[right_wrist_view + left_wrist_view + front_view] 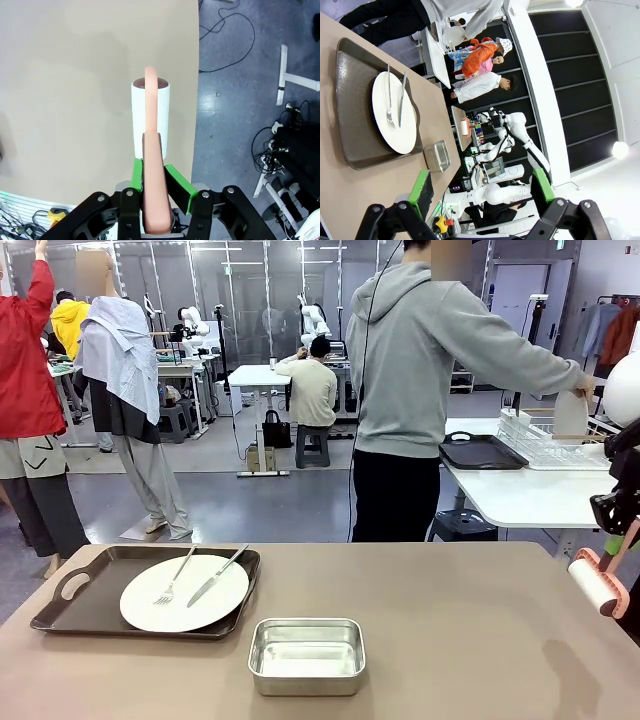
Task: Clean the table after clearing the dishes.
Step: Place the Lint Roller back on top of the Airtight Container.
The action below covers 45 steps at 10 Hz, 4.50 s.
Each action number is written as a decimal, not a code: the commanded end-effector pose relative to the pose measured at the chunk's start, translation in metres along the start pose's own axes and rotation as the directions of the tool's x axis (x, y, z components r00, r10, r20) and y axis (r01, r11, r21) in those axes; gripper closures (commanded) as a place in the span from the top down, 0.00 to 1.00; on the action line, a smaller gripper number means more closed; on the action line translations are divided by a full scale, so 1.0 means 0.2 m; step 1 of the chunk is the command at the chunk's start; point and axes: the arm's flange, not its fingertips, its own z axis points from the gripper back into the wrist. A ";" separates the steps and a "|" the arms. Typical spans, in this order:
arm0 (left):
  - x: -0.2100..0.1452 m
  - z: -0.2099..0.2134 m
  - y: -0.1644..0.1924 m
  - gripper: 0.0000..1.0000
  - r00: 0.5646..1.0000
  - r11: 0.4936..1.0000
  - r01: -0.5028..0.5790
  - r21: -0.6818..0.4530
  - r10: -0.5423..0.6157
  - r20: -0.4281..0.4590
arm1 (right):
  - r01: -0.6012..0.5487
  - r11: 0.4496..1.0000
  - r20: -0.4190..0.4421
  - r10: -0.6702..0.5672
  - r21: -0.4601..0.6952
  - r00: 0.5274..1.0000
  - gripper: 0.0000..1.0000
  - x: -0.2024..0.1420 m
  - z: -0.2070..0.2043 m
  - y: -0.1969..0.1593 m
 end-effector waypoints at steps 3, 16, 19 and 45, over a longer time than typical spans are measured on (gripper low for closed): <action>-0.01 0.01 0.00 1.00 1.000 1.000 -0.008 0.013 0.008 -0.003 | 0.001 1.000 0.006 -0.001 -0.001 1.000 0.23 0.00 0.01 0.00; -0.01 0.01 0.00 1.00 1.000 1.000 -0.008 0.013 0.008 -0.003 | -0.828 0.475 0.160 0.880 -0.298 0.448 0.23 -0.48 0.65 1.59; -0.01 0.01 0.00 1.00 1.000 1.000 -0.008 0.013 0.008 -0.003 | -0.920 0.199 0.118 0.979 -0.339 0.168 0.23 -0.82 0.54 1.97; -0.01 0.01 0.00 1.00 1.000 1.000 -0.008 0.013 0.008 -0.003 | -0.972 -0.144 0.011 0.990 0.188 -0.144 0.23 -0.14 -0.41 2.58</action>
